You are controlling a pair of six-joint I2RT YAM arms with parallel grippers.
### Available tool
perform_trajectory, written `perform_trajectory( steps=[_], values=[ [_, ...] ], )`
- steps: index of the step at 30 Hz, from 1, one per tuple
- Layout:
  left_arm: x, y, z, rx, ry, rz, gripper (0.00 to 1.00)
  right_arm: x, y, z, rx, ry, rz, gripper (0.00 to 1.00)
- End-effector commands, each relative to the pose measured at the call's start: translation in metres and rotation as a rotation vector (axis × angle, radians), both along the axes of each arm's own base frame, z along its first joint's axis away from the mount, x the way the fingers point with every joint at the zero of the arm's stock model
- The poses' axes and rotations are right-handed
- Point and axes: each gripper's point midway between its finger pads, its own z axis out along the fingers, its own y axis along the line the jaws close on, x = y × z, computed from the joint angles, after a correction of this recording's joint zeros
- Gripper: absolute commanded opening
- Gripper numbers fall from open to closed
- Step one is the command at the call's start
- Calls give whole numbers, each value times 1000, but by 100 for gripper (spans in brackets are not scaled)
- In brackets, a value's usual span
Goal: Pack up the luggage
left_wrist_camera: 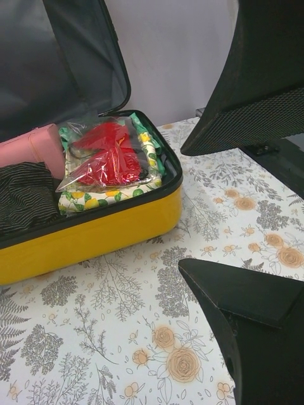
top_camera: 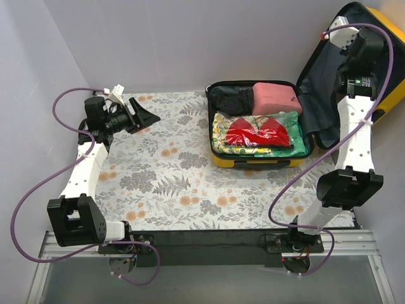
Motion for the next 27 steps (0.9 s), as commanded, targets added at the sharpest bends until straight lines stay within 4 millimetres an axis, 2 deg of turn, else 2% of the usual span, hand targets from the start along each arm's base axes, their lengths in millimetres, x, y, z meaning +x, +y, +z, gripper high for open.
perform_trajectory(
  steps=[1,3,4,6,14,15,16,18,19,23,27],
  values=[
    [-3,1,12,-4,-40,3,64,-8,3,19,-41,-35,17,21],
    [-2,1,12,-7,-38,2,64,-9,5,21,-35,-45,26,15],
    [-2,1,11,-8,-34,2,64,-10,6,22,-35,-49,28,7],
    [-1,1,12,-9,-36,4,64,-11,6,24,-33,-58,26,1],
    [-2,0,14,-13,-40,-4,64,-15,18,40,-66,-86,43,1],
    [-2,0,12,-13,-34,-2,63,-16,20,44,-72,-102,46,3],
    [-2,0,12,-14,-34,-3,63,-16,20,47,-73,-111,45,14],
    [-1,0,11,-14,-31,-3,63,-18,19,57,-68,-147,42,25],
    [-1,0,12,-16,-32,-3,63,-16,19,56,-65,-146,41,41],
    [-1,0,12,-12,-35,-3,63,-13,18,61,-71,-159,33,43],
    [-2,1,10,-7,-36,0,63,-12,15,66,-85,-165,14,40]
  ],
)
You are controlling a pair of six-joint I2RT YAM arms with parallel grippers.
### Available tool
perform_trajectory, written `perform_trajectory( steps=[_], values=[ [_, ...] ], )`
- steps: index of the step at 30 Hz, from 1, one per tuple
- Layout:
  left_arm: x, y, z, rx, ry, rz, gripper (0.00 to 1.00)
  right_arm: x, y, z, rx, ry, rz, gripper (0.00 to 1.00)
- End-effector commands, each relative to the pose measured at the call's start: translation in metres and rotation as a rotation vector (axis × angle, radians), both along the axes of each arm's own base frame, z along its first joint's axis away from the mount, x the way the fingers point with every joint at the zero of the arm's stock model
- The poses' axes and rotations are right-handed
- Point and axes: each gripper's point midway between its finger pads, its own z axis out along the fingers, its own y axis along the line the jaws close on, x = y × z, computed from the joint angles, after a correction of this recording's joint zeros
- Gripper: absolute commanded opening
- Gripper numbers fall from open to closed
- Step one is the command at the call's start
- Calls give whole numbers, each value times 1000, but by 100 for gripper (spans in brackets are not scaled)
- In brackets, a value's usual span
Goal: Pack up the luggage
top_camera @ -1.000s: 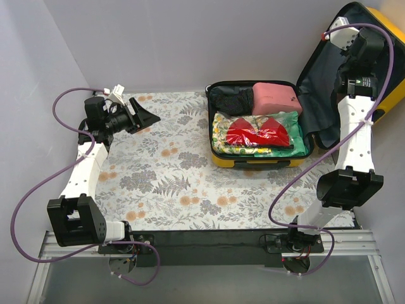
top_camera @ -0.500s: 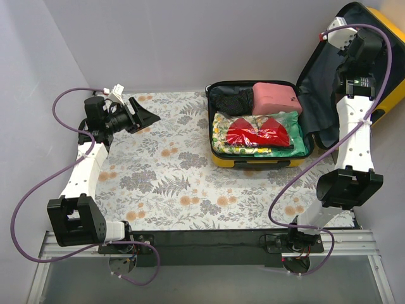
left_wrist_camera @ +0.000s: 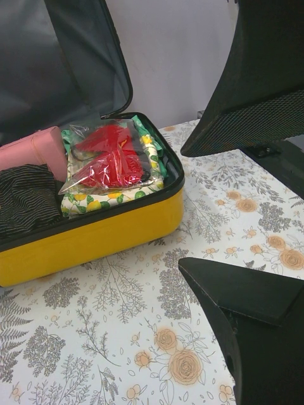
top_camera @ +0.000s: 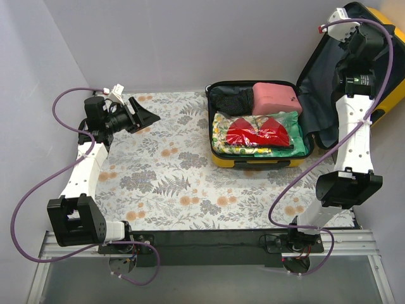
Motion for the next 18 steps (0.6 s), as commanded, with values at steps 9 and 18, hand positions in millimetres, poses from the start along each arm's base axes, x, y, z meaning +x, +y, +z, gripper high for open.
perform_trajectory(
  steps=[9,18],
  values=[
    [0,4,9,27,-48,7,63,-4,-13,27,-64,-56,-61,34],
    [5,6,9,37,-48,16,63,-2,-24,12,-56,-27,-68,41]
  ],
)
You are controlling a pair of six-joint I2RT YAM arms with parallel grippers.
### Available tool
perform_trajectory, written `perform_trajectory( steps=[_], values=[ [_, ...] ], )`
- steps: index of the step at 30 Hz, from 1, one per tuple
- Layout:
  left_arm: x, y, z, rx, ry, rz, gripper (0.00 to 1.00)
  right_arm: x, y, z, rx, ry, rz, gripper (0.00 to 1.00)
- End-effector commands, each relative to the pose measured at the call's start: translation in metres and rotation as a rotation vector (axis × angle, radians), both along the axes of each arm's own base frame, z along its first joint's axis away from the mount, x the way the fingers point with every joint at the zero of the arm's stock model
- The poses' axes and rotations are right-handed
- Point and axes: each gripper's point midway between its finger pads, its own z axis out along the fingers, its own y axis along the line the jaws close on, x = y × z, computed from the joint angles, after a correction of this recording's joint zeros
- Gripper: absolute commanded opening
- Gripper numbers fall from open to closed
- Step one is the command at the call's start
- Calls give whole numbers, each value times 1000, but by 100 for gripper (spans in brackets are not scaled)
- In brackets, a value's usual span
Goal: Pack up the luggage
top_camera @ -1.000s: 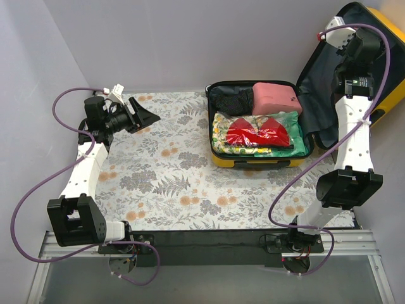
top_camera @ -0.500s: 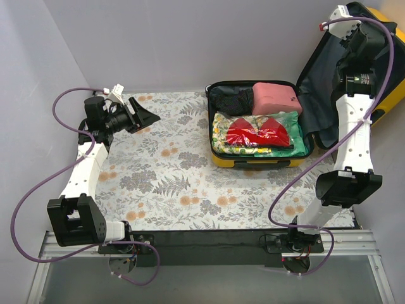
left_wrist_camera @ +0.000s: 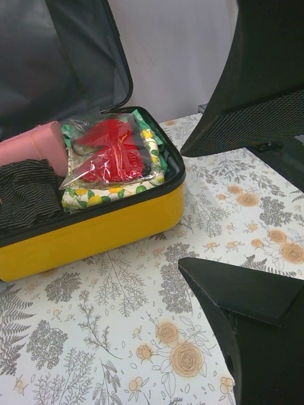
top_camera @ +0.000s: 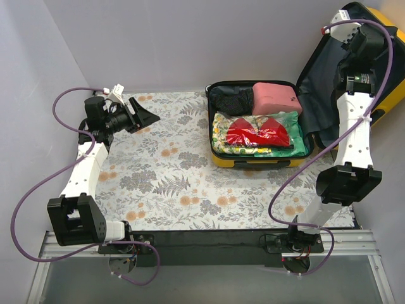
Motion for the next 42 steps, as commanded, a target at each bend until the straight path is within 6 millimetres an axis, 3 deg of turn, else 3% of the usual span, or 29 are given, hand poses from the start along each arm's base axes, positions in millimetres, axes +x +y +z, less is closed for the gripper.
perform_trajectory(
  steps=[1,9,13,20,21,23,26,31,32,37,38,40,42],
  values=[
    [3,5,12,22,-39,12,63,-8,-11,16,-37,-39,-31,40],
    [10,9,15,37,-48,20,63,-6,-19,11,-31,-31,-33,25],
    [14,10,16,37,-46,23,63,-7,-19,10,-28,-29,-34,1],
    [13,11,15,39,-42,25,63,-14,-11,2,-4,-23,4,1],
    [13,11,13,39,-39,25,63,-10,-4,-10,8,2,29,1],
    [12,12,13,40,-40,26,63,-18,10,-9,11,-1,60,1],
    [12,12,12,43,-39,28,63,-22,44,-23,42,11,130,1],
    [11,14,12,47,-32,34,63,-25,135,-52,91,57,308,1],
    [11,16,12,48,-32,37,63,-25,162,-66,98,87,353,1],
    [9,19,10,51,-26,46,63,-38,238,-105,176,153,478,1],
    [9,19,9,49,-23,47,63,-44,263,-123,216,186,520,1],
    [9,20,7,47,-15,50,63,-49,290,-141,261,217,557,1],
    [10,20,3,45,-5,52,63,-63,331,-175,311,294,630,1]
  ],
)
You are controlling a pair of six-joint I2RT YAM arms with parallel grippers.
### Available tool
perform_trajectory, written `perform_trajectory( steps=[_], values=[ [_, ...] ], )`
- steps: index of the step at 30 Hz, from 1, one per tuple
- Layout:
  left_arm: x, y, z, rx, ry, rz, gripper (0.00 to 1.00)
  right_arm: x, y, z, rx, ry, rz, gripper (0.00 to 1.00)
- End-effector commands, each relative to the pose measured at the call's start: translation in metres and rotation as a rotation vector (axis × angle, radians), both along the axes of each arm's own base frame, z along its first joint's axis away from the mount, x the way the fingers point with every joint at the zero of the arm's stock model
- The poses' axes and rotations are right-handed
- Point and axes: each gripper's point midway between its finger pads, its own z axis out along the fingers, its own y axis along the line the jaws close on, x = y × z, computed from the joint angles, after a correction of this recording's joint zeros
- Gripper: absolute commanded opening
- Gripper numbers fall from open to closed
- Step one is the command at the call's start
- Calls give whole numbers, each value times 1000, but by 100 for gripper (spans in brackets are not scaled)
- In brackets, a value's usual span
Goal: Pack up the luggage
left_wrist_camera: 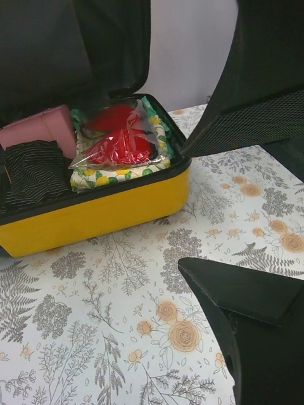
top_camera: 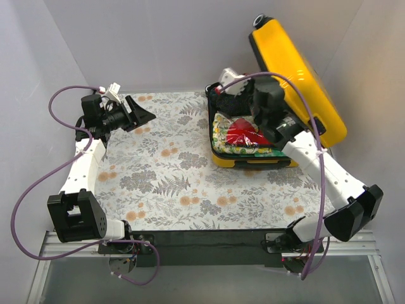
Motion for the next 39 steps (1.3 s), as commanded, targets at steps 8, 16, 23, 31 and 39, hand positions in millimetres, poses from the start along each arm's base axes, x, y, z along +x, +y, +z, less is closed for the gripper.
perform_trajectory(
  steps=[8,16,23,31,39],
  values=[
    [-8,6,-20,-12,45,26,63,-76,160,-148,-2,384,304,1],
    [-24,1,-57,-38,145,-3,64,-121,245,-130,118,536,560,52],
    [-22,-6,-63,-95,169,-42,64,-45,135,-45,470,428,368,52],
    [-20,-6,-67,-94,167,-42,64,21,-114,-89,784,437,-98,43],
    [-11,-1,-76,-76,199,-12,64,19,-280,-196,922,542,-586,29]
  ],
)
